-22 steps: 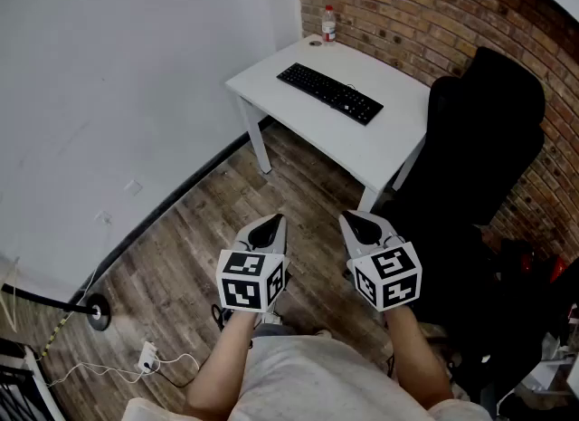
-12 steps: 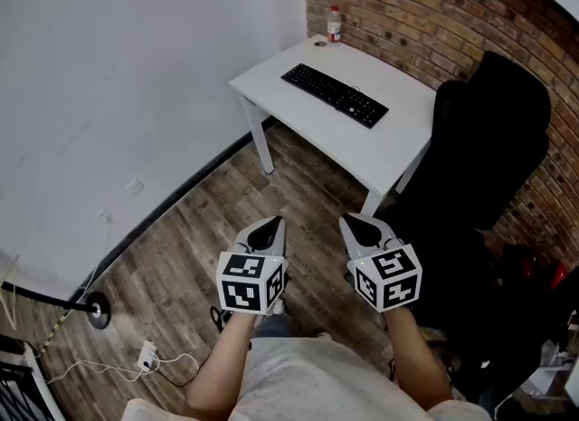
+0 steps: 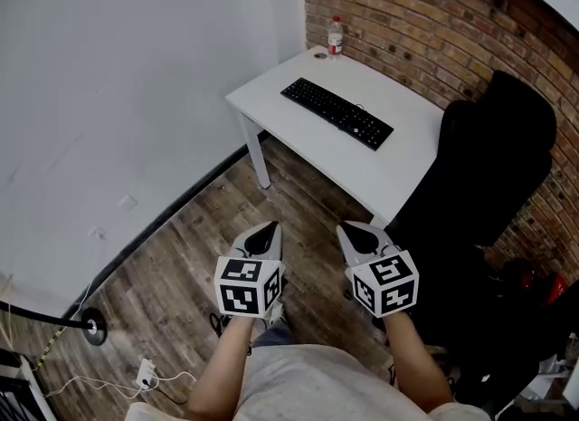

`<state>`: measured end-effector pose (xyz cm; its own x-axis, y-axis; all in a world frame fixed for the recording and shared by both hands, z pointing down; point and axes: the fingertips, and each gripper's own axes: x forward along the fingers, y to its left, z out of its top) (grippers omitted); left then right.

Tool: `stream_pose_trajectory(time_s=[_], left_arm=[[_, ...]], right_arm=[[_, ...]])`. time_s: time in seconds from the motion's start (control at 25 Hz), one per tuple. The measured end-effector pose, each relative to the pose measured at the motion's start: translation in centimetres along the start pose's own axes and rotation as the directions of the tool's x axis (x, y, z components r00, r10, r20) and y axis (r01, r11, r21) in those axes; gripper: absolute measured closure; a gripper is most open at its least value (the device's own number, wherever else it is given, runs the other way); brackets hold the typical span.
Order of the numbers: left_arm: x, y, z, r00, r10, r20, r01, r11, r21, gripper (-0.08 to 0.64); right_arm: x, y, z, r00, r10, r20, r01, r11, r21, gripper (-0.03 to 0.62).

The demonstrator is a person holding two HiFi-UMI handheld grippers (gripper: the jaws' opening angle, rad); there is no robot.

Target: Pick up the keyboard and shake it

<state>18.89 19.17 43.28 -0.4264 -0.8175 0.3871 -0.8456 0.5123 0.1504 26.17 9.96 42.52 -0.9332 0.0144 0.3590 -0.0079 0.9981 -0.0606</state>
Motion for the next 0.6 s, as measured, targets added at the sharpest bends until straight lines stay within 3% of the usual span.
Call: stream_pose_trajectory(time_s=[0.6], left_arm=[[8.0,12.8,7.4,0.995,-0.104,-0.007,0.104,0.994,0.024,0.568]], right_arm=[[14.1,-0.7,6.7,0.995,-0.094,-0.037,0.095,0.995,0.035,0.583]])
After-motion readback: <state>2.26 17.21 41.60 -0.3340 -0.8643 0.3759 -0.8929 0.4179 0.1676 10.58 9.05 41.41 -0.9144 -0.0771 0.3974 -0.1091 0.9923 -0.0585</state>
